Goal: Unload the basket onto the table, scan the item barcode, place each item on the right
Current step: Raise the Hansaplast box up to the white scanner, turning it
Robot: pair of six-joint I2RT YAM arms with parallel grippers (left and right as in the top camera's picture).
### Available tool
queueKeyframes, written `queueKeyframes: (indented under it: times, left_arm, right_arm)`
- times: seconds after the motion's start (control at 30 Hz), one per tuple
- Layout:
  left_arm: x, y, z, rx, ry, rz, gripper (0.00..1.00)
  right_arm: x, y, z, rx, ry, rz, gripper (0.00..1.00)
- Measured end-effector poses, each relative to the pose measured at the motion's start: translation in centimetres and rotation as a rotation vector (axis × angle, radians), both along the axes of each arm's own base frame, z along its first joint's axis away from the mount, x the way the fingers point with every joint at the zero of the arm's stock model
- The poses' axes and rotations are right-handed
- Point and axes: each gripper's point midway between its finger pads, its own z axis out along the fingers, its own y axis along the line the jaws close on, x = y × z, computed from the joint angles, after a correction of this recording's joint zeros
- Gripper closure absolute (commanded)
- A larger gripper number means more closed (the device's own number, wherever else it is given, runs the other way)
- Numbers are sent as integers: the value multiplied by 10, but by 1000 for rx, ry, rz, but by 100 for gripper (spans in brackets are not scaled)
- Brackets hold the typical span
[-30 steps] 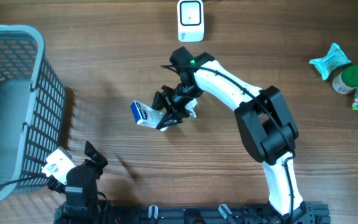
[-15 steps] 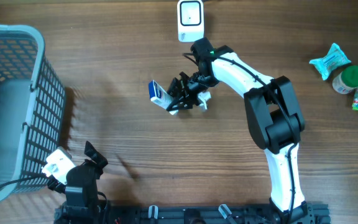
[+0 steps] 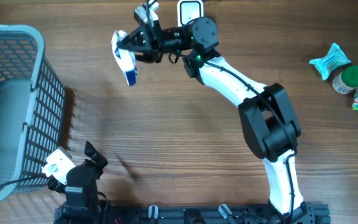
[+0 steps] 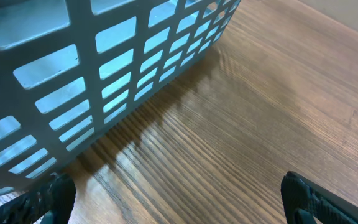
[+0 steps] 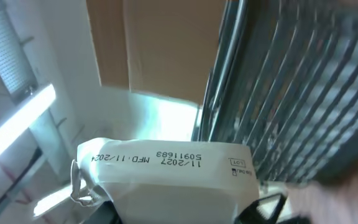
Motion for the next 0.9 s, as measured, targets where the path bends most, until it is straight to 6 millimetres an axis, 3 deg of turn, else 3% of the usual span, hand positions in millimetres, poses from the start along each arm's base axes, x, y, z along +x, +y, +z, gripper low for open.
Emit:
queueKeyframes:
  times: [0.1, 0.17, 0.23, 0.27, 0.37, 0.4, 0.5, 0.6, 0.67, 0.7, 0.73, 0.77, 0.9]
  left_arm:
    - [0, 0, 0, 0, -1, 0, 0]
    - [0, 0, 0, 0, 0, 0, 0]
    - [0, 0, 0, 0, 0, 0, 0]
    - [0, 0, 0, 0, 0, 0, 0]
    - [0, 0, 0, 0, 0, 0, 0]
    - [0, 0, 0, 0, 0, 0, 0]
    - [0, 0, 0, 0, 0, 0, 0]
    - [0, 0, 0, 0, -1, 0, 0]
    - [0, 0, 0, 0, 0, 0, 0]
    - [0, 0, 0, 0, 0, 0, 0]
    - [0, 0, 0, 0, 0, 0, 0]
    - [0, 0, 0, 0, 0, 0, 0]
    - [0, 0, 0, 0, 0, 0, 0]
  right_arm:
    - [54, 2, -51, -130, 32, -247, 70]
    - [94, -8, -92, -264, 42, -479, 73]
    - [132, -28, -106, -331, 2, -704, 67]
    - [157, -48, -109, -360, -20, -856, 57]
    - [207, -110, -113, -418, -1, -1223, 52]
    - [228, -152, -109, -422, 4, -1424, 51]
    - [248, -192, -92, -320, 6, -1583, 49]
    - [273, -229, -95, -101, -15, -1632, 41]
    - [281, -242, -114, -53, -20, -1619, 41]
    - [284, -249, -136, -69, -5, -1605, 41]
    - [287, -253, -158, -100, 13, -1587, 41]
    - [285, -249, -162, -92, 1, -1556, 41]
    - [274, -224, -134, 9, -89, -1449, 40]
